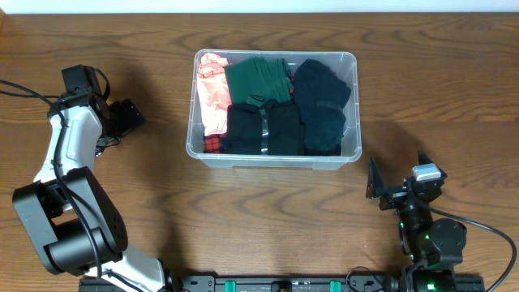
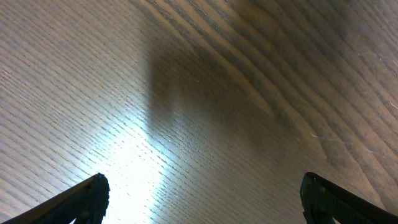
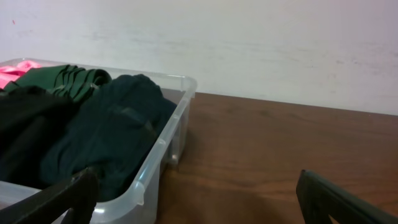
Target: Pack container
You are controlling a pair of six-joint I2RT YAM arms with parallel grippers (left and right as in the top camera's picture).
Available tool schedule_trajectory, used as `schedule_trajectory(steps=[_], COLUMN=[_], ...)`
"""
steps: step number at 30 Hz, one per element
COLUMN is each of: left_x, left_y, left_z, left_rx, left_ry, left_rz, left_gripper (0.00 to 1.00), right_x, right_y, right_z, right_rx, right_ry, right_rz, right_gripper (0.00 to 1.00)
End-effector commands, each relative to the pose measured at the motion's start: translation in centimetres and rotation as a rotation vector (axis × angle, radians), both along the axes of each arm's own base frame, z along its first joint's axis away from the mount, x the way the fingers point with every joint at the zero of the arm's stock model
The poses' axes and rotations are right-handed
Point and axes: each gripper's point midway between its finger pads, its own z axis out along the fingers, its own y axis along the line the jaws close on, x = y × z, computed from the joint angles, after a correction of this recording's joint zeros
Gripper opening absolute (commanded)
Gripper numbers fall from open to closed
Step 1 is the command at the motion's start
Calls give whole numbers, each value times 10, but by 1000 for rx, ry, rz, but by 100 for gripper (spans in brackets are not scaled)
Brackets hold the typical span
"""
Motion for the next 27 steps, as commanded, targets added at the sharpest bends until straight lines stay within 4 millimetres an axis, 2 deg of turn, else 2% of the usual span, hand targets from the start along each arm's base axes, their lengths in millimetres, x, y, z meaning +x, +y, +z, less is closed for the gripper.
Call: schedule_trajectory(steps=[1,13,17,27], left_x=[-3,-3,-3,-3], left_y=[1,1,1,1], left_z=[-4,-4,-4,-4], left_rx=[-4,-4,-4,-4], left_ry=[12,12,12,12], left_rz=[11,11,11,11], left_gripper=[98,98,98,98], right_x=[-1,-7,-8,-8], right_y=[-4,-13,-14,-16], right_z=[-4,-26,-19,-20], right_rx=[7,3,3,3], right_ry=[-12,41,10,13], right_rz=[-17,-73,-79,-93], right_gripper=[99,99,99,99])
